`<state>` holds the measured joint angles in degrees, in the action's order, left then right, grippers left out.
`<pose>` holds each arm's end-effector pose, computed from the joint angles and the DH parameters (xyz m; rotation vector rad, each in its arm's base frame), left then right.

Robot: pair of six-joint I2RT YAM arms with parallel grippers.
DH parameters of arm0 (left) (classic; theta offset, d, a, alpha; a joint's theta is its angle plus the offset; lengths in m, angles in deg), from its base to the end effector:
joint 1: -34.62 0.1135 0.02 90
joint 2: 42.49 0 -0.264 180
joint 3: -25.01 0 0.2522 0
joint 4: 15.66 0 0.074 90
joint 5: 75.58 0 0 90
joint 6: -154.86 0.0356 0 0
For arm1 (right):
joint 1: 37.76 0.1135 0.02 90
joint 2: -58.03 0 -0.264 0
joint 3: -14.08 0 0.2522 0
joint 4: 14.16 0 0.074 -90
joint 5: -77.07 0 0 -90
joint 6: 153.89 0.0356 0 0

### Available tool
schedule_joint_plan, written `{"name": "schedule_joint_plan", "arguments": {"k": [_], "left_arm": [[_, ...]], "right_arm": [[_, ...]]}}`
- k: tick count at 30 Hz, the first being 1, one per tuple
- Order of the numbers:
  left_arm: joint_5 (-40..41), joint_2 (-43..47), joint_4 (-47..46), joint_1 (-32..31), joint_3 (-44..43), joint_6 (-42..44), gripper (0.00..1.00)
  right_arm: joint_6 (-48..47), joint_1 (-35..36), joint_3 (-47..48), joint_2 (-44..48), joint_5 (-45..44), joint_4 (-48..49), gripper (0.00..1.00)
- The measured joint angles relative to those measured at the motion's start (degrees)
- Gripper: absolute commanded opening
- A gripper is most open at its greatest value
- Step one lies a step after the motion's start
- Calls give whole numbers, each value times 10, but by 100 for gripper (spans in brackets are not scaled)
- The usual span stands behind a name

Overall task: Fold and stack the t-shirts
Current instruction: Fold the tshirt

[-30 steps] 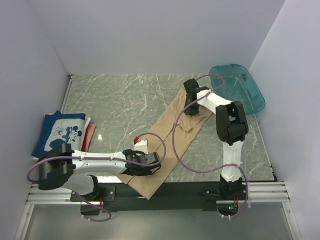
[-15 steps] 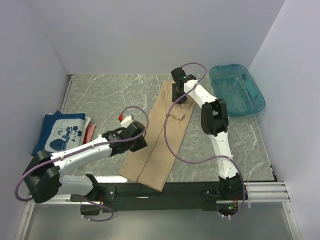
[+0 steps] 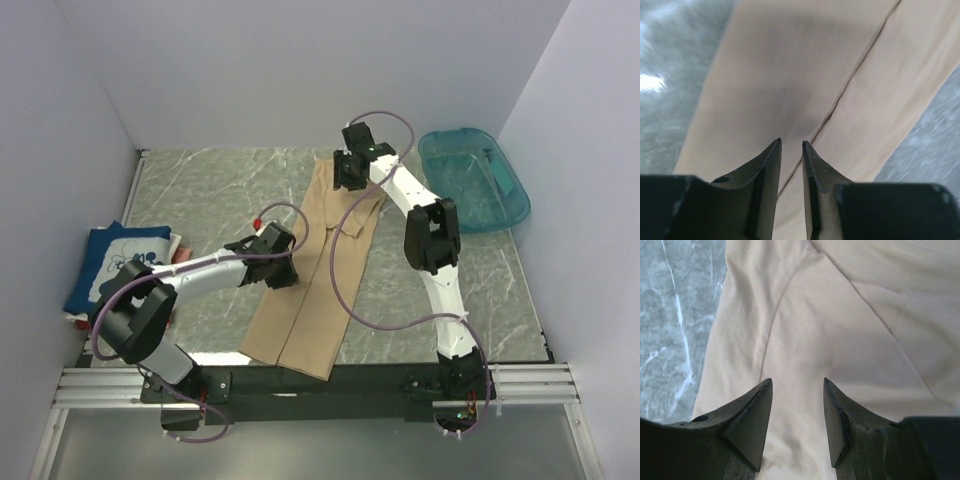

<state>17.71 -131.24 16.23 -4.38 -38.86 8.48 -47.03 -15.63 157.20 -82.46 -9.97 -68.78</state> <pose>0.2368 -0.1891 0.1797 -0.4243 2.6254 -0.5354 0.5024 0.2063 0.2067 -0.1377 2.5069 0.3497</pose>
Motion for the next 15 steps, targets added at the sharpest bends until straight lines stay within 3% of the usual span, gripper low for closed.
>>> {"name": "schedule_joint_plan", "arguments": {"k": [8,15], "left_arm": [[-17,2,-8,-72,36,16,28],[26,-12,0,-162,33,-17,27]], "right_arm": [[43,-9,-157,144,-44,21,50],[70,-33,-259,176,-68,33,47]]}}
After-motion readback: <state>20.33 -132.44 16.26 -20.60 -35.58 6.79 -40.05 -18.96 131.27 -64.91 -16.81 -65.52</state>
